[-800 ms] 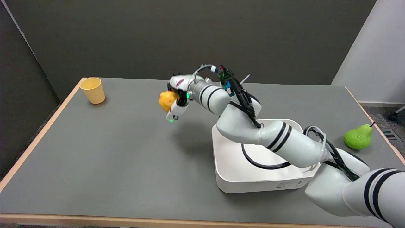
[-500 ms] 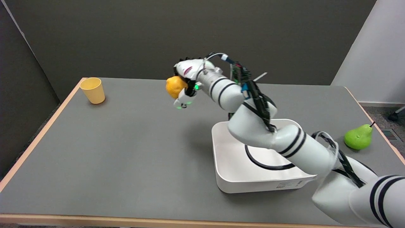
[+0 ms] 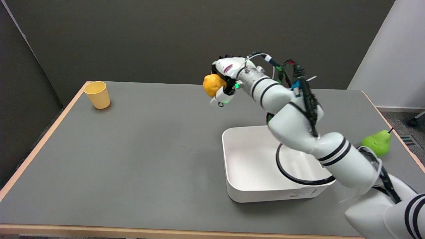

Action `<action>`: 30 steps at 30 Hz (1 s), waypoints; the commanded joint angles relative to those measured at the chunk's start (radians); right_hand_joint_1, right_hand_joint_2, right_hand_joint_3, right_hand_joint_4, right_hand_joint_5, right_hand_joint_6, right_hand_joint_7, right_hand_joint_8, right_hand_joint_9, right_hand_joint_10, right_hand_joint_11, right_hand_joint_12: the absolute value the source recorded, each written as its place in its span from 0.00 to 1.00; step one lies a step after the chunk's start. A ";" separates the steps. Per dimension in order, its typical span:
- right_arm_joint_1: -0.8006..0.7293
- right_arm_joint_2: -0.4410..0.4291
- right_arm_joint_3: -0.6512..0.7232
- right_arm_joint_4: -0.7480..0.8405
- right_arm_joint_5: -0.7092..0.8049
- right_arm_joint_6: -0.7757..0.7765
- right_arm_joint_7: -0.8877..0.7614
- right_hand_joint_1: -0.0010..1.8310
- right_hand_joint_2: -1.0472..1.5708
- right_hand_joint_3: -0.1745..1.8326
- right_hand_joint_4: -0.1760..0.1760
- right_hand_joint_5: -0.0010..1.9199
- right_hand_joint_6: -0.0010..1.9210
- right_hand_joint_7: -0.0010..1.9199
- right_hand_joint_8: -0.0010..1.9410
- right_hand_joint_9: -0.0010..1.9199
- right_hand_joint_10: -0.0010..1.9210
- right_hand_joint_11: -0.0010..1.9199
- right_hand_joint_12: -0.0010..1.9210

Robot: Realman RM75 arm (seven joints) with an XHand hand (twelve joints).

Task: Place the lemon into the white box.

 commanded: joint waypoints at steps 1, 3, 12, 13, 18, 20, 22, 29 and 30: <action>0.026 0.357 0.193 -0.083 0.722 0.169 -0.329 0.73 0.81 0.30 0.00 0.29 0.76 0.40 0.84 0.38 0.80 0.42 1.00; -0.005 0.395 0.226 -0.100 0.818 0.256 -0.385 0.73 0.81 0.28 0.00 0.29 0.76 0.40 0.84 0.38 0.80 0.42 1.00; -0.264 0.581 0.451 -0.119 1.291 0.521 -0.779 0.74 0.76 0.42 0.00 0.31 0.79 0.42 0.85 0.40 0.83 0.44 1.00; -0.296 0.594 0.482 -0.118 1.327 0.531 -0.795 0.74 0.75 0.44 0.00 0.31 0.80 0.42 0.85 0.40 0.83 0.44 1.00; -0.519 0.602 0.664 -0.117 1.619 0.594 -0.945 0.74 0.74 0.46 0.00 0.32 0.80 0.43 0.85 0.41 0.83 0.45 1.00; -0.565 0.588 0.705 -0.119 1.677 0.586 -1.028 0.74 0.74 0.47 0.00 0.32 0.81 0.43 0.85 0.41 0.83 0.45 1.00; -0.631 0.576 0.767 -0.118 1.747 0.586 -1.105 0.69 0.73 0.49 0.08 0.33 0.82 0.44 0.85 0.42 0.84 0.45 1.00; -0.800 0.498 0.929 -0.066 1.850 0.586 -1.182 0.65 0.74 0.50 0.12 0.34 0.82 0.45 0.85 0.44 0.84 0.45 1.00; -0.813 0.482 0.939 -0.057 1.849 0.586 -1.182 0.65 0.74 0.50 0.11 0.34 0.82 0.45 0.85 0.43 0.84 0.45 1.00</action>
